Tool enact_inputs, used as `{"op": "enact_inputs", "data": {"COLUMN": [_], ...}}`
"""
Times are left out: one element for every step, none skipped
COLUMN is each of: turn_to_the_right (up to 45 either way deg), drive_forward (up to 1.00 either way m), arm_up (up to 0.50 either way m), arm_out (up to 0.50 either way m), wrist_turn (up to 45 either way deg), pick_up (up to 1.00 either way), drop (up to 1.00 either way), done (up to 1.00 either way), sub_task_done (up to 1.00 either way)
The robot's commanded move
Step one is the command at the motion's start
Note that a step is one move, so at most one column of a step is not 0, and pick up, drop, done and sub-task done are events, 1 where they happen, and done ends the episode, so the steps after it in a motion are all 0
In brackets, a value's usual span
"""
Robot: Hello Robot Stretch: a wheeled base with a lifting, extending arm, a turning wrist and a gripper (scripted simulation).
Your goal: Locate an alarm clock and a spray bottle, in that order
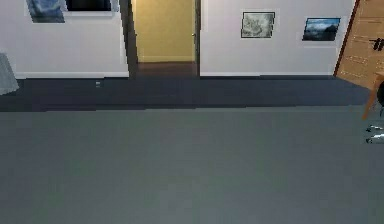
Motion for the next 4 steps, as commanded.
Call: {"op": "enact_inputs", "data": {"turn_to_the_right": [-9.0,0.0,0.0,0.0], "drive_forward": [0.00,1.00,1.00,1.00], "arm_up": [0.00,0.00,0.00,0.00], "arm_out": [0.00,0.00,0.00,0.00], "wrist_turn": [0.0,0.0,0.0,0.0], "pick_up": [0.00,0.00,0.00,0.00], "drop": [0.00,0.00,0.00,0.00], "done": [0.00,0.00,0.00,0.00], "sub_task_done": [0.00,0.00,0.00,0.00]}}
